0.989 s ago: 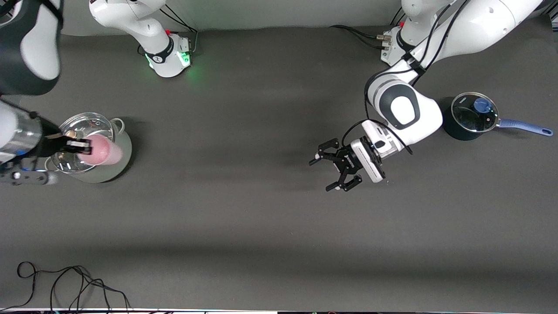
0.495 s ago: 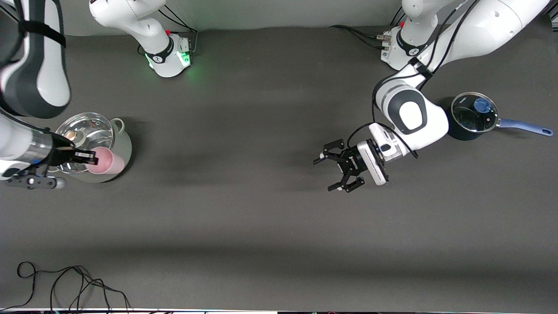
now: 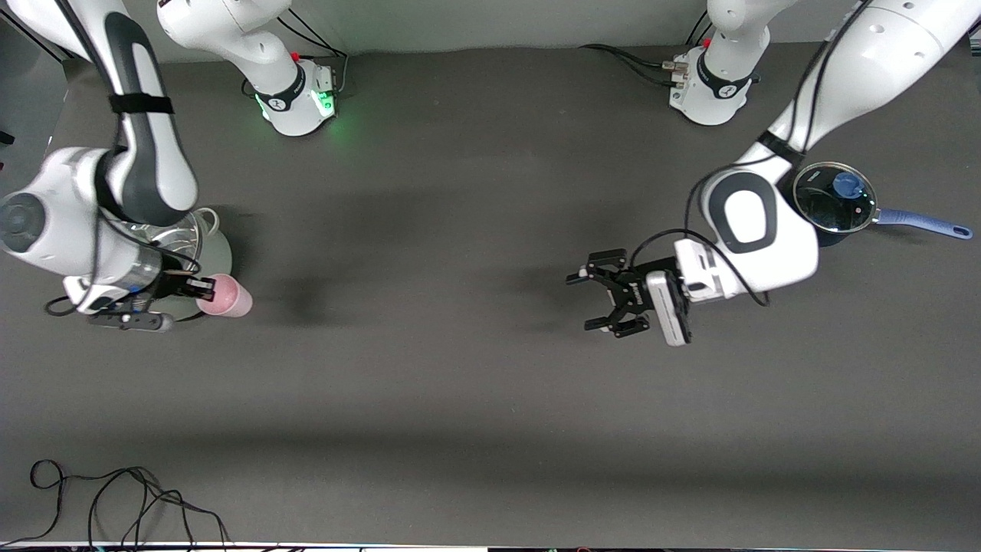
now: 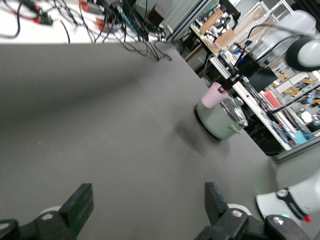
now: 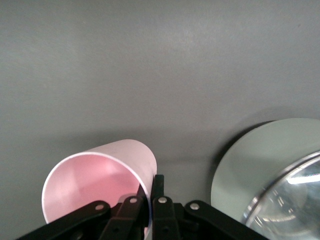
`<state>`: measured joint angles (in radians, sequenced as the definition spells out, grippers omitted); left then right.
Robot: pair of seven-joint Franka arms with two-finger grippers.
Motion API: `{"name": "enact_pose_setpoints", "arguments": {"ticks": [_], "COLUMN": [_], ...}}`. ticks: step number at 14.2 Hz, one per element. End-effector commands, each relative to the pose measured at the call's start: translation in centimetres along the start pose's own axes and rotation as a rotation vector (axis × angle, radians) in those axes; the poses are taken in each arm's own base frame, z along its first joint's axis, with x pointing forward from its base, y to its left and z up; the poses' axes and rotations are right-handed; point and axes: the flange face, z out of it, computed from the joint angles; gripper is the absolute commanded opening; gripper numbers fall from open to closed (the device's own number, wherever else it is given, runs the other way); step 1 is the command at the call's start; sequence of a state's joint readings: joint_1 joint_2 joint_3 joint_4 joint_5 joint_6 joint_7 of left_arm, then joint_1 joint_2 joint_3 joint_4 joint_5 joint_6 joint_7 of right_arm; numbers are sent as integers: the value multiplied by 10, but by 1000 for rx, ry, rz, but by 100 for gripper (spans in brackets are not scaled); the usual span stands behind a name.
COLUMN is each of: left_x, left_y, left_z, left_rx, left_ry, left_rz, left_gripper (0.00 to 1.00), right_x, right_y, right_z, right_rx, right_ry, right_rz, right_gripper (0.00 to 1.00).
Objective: Transfer pink cup from left to right arm
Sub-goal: 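Carry the cup toward the steel pot while the left gripper withdraws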
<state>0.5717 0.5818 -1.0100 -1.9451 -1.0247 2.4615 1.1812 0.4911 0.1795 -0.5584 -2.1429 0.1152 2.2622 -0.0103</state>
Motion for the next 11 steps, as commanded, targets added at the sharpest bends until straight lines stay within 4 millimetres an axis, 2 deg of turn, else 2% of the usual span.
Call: {"name": "enact_pose_setpoints", "arguments": {"ticks": [1,5,7,8,11], "left_x": [7,15,29,37,59], "left_y": [17,22,34,38,56], "left_z": [-29,-84,-116,-137,-177], "left_rx": [-18,55,110,149,263], "left_ry": [-100,-304,-439,-506,-655], "left_rz": [-68,-196,-261,-286,-319], "left_gripper": [99,99,99,99,100], "right_x": [-18,-20,-23,-25,-28], "right_y": [-2,-7,-38,-38,-41], "right_z": [28,67,85,93,108], "right_rx": [1,27,6,2,-12], "right_ry": [44,49,62,70,76], "right_rz": [0,62,17,28,32], "right_gripper": [0,0,0,0,0]}}
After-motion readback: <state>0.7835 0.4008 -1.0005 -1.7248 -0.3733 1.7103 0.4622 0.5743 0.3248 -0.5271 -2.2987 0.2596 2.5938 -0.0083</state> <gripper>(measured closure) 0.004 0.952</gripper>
